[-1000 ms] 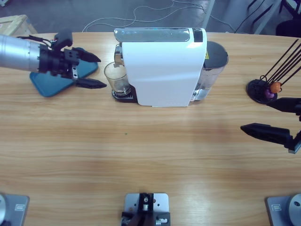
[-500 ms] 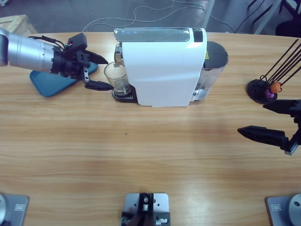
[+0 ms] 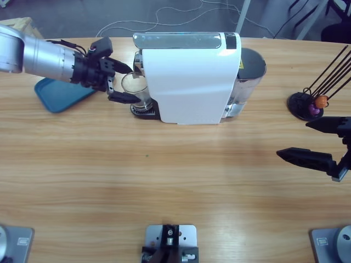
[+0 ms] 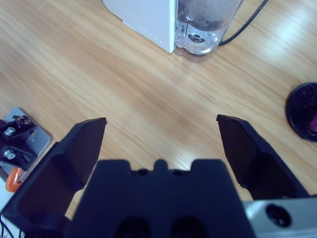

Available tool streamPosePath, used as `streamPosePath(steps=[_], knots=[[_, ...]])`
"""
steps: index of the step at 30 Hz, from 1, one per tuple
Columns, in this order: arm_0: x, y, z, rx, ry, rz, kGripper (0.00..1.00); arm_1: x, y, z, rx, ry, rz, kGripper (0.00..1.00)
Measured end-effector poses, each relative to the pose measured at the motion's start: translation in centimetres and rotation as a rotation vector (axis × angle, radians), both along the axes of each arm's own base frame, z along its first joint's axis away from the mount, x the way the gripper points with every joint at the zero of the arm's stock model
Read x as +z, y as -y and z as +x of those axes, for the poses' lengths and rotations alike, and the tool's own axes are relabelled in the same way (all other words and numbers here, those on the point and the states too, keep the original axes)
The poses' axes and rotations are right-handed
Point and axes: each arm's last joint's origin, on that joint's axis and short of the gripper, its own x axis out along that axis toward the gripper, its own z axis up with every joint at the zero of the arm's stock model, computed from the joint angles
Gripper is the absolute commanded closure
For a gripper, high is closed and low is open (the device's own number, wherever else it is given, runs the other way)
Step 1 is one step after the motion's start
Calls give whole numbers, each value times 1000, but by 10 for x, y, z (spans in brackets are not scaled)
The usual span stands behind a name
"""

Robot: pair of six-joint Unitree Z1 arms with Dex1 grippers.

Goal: Pour coffee

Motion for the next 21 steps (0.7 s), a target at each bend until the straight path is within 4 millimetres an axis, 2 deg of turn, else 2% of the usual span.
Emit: streamPosePath(steps=[14, 16, 17, 20, 21], knots=[[0, 11, 7, 6, 19, 13, 9, 0, 0, 0, 9, -3, 3, 0], [-1, 12, 7, 3, 16, 14, 47, 0, 0, 0, 10, -3, 3, 0], [-1, 13, 6, 1, 15, 15, 139, 0, 0, 0, 10, -3, 3, 0], [-2, 14, 6, -1, 11, 16, 612, 0, 0, 0, 10, -3, 3, 0], [-2, 14, 6, -1, 10, 16, 692, 0, 0, 0, 10, -3, 3, 0]])
